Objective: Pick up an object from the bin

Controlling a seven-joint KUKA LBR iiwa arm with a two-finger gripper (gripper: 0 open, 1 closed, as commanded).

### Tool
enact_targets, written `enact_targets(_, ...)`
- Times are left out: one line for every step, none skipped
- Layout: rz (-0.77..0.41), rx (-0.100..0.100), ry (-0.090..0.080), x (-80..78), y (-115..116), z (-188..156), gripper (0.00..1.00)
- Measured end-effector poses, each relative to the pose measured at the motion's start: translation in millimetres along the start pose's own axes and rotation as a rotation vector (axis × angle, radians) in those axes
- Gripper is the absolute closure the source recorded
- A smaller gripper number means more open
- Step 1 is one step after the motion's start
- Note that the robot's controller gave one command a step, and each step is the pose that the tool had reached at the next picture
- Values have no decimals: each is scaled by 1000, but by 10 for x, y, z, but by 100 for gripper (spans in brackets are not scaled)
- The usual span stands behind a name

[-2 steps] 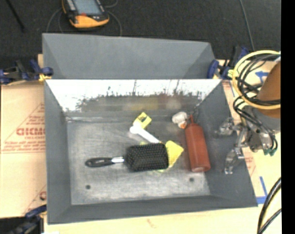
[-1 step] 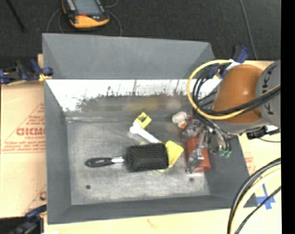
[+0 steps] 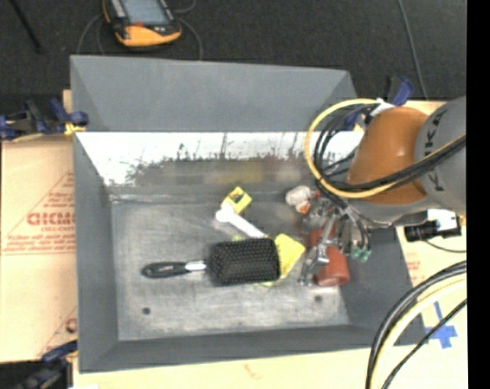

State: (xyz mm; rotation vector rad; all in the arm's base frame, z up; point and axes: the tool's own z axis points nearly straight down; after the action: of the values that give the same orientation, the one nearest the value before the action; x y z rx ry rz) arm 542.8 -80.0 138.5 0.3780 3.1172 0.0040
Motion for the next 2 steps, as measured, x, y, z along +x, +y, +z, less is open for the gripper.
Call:
enact_targets(-86, 4, -2, -57, 250, 82, 0)
enact_targets(-75, 2, -2, -136, 416, 431, 0)
